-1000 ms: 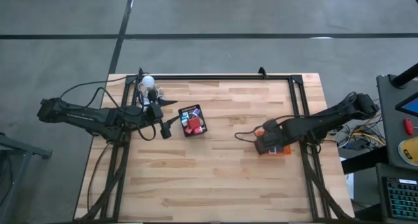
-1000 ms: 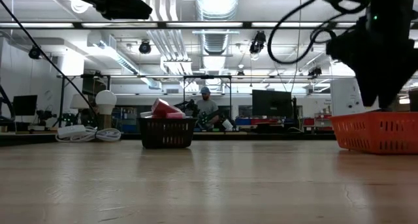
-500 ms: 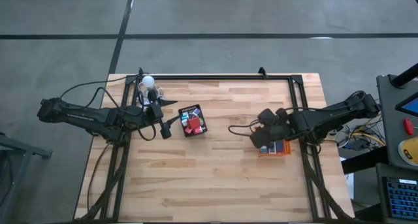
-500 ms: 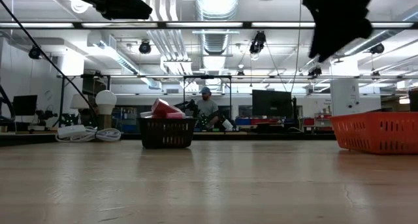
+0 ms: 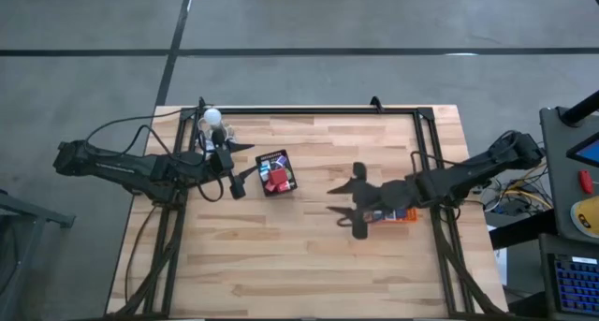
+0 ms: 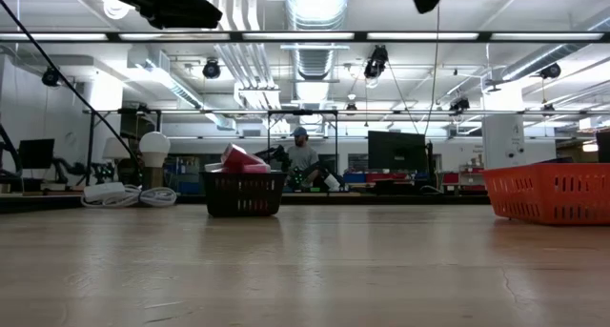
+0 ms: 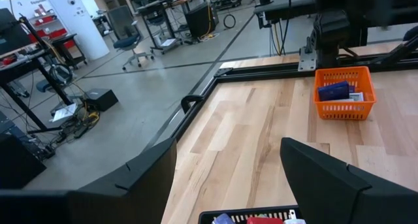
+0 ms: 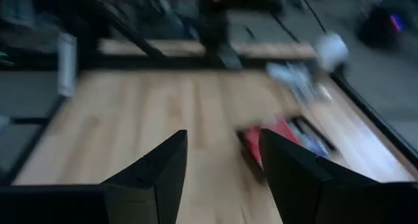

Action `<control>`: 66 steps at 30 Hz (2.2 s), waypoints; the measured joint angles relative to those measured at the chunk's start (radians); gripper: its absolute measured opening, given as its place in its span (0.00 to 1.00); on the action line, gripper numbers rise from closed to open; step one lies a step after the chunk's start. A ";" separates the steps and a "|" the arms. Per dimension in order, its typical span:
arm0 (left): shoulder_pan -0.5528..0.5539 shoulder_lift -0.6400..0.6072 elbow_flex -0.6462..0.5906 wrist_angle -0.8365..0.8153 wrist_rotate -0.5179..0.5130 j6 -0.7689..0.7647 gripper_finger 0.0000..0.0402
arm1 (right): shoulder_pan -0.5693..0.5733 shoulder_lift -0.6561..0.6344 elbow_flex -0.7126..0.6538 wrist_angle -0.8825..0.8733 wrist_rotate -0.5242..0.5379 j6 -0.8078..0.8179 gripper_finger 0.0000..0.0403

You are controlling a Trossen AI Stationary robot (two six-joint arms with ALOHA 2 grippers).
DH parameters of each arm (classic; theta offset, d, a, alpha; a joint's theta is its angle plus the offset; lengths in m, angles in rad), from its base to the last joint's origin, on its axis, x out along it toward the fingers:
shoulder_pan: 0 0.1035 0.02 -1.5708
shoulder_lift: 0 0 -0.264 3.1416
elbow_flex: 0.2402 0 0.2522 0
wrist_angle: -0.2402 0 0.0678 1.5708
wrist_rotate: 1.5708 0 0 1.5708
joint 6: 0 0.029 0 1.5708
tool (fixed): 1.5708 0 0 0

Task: Pick & Place Office items
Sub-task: Return to Home Position

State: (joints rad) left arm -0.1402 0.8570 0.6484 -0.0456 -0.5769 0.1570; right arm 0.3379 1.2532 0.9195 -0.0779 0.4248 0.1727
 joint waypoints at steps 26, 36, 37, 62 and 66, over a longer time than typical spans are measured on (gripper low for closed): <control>0.000 0.000 0.000 0.000 0.000 0.000 0.69 | 0.005 -0.624 -0.860 0.640 -0.064 -0.126 0.46; 0.000 0.000 0.000 0.000 0.000 0.000 0.69 | 0.009 -0.749 -0.911 0.524 -0.053 -0.125 0.46; 0.000 0.000 0.000 0.000 0.000 0.000 0.69 | 0.009 -0.751 -0.911 0.521 -0.046 -0.126 0.46; 0.000 0.000 0.000 0.000 0.000 0.000 0.69 | 0.270 -1.181 -0.911 0.166 0.311 -0.228 0.46; 0.000 0.000 0.000 0.000 0.000 0.000 0.69 | 0.308 -1.250 -0.911 0.141 0.351 -0.274 0.46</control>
State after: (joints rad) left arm -0.1398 0.8570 0.6483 -0.0456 -0.5766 0.1571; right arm 0.6460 0.0027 0.0090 0.0631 0.7757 -0.1013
